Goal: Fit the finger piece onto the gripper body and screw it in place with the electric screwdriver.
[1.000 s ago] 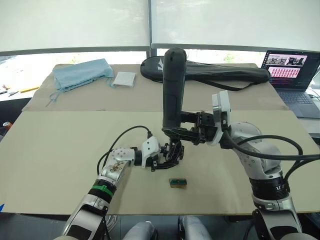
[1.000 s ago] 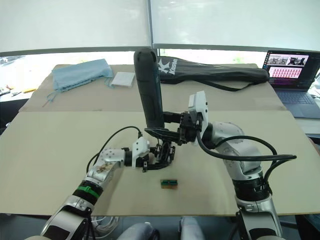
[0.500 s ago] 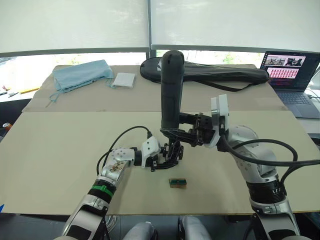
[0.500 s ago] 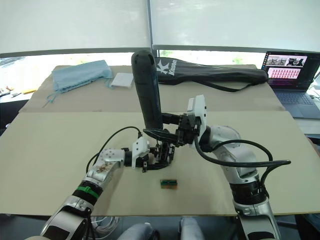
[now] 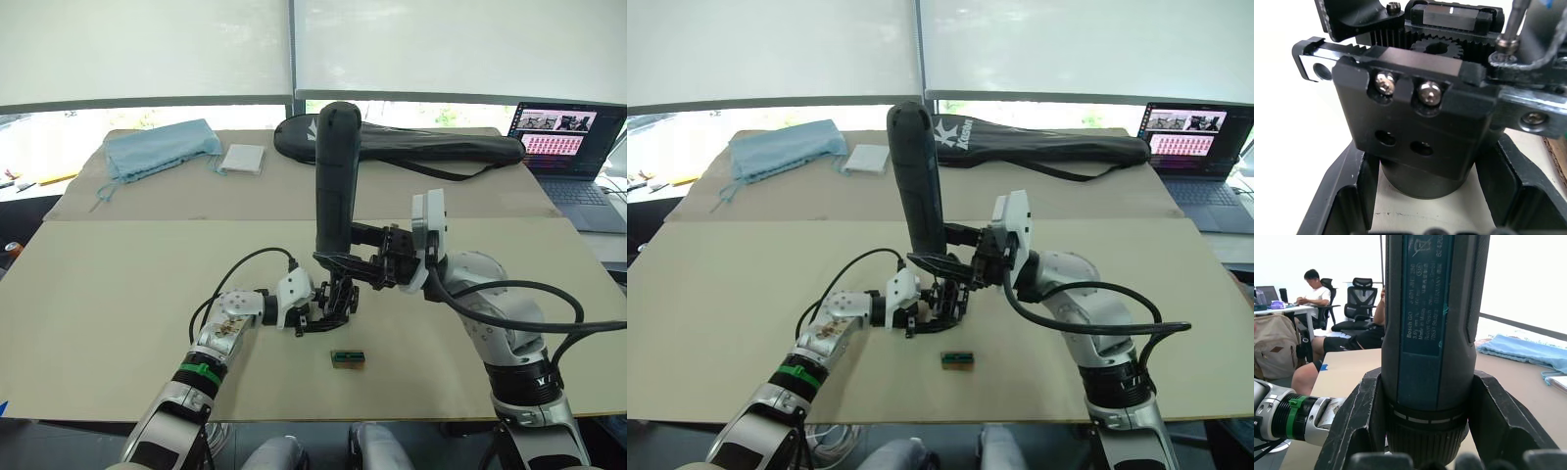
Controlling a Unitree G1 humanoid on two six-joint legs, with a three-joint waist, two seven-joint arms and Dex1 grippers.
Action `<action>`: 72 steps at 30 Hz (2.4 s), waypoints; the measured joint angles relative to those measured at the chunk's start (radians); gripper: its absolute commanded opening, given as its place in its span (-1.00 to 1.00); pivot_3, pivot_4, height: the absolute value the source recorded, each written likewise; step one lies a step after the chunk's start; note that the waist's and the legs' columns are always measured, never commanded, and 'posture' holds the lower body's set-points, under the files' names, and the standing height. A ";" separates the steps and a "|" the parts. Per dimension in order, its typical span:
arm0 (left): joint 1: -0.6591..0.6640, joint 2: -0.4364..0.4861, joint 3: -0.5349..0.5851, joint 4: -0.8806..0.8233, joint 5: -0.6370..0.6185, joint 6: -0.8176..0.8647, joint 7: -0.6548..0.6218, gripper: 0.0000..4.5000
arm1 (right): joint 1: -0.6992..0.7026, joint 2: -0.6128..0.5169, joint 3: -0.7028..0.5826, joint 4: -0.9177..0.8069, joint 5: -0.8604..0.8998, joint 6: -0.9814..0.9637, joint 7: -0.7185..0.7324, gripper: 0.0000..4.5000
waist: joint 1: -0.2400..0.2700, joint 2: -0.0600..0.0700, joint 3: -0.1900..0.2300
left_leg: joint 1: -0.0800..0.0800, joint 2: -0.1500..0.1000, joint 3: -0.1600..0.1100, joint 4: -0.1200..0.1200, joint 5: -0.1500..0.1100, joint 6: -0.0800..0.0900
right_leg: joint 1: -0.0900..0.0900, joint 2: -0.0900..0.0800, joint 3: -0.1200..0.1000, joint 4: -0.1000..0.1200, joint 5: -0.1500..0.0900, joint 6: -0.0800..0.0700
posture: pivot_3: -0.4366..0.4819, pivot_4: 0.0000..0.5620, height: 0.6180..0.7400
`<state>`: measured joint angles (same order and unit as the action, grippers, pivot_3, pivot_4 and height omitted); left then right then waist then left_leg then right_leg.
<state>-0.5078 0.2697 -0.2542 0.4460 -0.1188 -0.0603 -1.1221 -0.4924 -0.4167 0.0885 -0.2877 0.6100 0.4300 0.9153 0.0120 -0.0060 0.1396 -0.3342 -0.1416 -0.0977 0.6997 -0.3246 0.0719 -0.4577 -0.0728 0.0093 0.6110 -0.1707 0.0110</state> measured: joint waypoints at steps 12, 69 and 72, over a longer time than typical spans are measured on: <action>0.008 0.001 -0.001 0.000 0.002 0.002 0.006 0.03 | 0.007 -0.017 0.021 -0.026 -0.001 0.019 -0.013 -0.15 | 0.000 -0.002 -0.011 | 0.001 0.000 0.000 -0.002 0.000 0.000 | 0.000 0.000 0.000 -0.001 0.000 0.000 | -0.05 -0.47 1.00; 0.284 0.381 0.240 -0.188 -0.200 0.036 -0.202 0.99 | 0.357 -0.309 -0.487 -0.235 0.269 0.065 0.067 -0.15 | 0.007 0.000 -0.008 | -0.002 0.000 0.000 -0.004 -0.001 0.002 | -0.002 0.000 0.000 -0.002 0.000 0.000 | -0.05 -0.47 1.00; 0.295 0.399 0.254 -0.199 -0.219 0.019 -0.241 0.99 | 0.448 -0.302 -0.528 -0.242 0.246 0.022 0.081 -0.15 | 0.010 0.001 -0.007 | -0.002 0.000 0.000 -0.004 -0.001 0.002 | -0.002 -0.001 0.000 -0.003 0.000 0.000 | -0.05 -0.47 1.00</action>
<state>-0.2132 0.6686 -0.0005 0.2469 -0.3375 -0.0413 -1.3633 -0.0446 -0.7183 -0.4399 -0.5298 0.8558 0.4522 0.9966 0.0221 -0.0048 0.1327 -0.3360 -0.1416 -0.0975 0.6953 -0.3261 0.0738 -0.4593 -0.0735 0.0093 0.6082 -0.1711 0.0113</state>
